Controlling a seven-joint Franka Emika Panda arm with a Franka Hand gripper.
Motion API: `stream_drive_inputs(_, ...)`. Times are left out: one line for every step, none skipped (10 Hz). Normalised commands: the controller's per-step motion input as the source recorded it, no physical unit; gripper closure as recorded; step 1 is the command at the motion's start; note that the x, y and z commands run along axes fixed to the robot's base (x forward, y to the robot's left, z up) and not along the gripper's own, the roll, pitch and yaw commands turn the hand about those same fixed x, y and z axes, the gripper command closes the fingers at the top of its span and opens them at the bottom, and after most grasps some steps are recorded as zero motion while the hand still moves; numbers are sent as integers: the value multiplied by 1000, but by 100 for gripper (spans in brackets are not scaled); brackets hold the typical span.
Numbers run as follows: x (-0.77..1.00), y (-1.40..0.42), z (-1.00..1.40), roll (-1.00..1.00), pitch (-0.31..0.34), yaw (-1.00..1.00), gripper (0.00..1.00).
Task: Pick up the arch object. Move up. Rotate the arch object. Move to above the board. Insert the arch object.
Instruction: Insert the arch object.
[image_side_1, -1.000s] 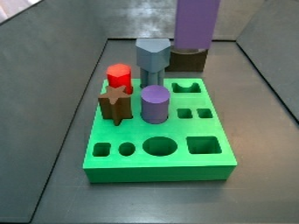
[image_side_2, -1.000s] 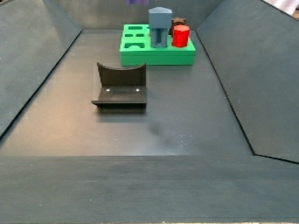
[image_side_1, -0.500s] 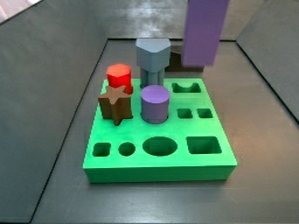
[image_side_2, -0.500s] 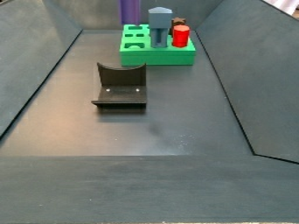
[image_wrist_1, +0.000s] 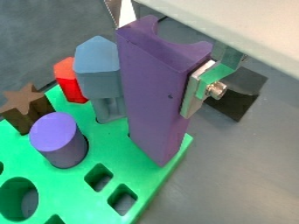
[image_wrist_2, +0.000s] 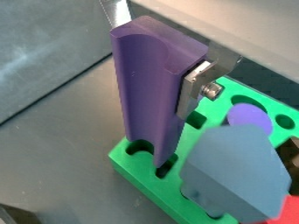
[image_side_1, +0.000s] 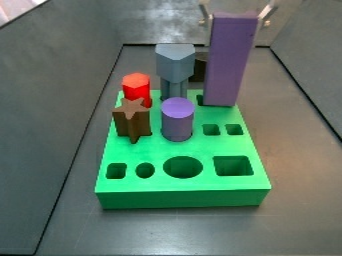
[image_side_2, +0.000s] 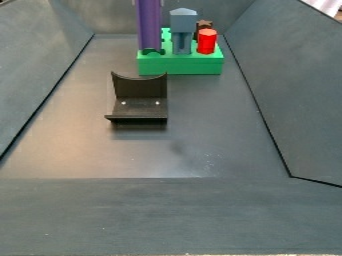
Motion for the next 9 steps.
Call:
stream_drive_inputs(-117,0,74,-13,-47,0,100)
stream_drive_inputs(0,46,80,-56,0,0,100)
stream_drive_inputs(0,117,0,0,-19,57,100)
stream_drive_inputs(6,83,-43,0,-23,171,100)
stream_drive_inputs(0,51,-109,0,-26,131,100)
stream_drive_inputs(-137,-9,-226,0,-171,57,100)
stream_drive_inputs(-20,-169,-280,0,-190,71,100)
stream_drive_inputs(29,-29,-343,0,-140,117,100)
stream_drive_inputs(26,0,-391,0,-131,200,100)
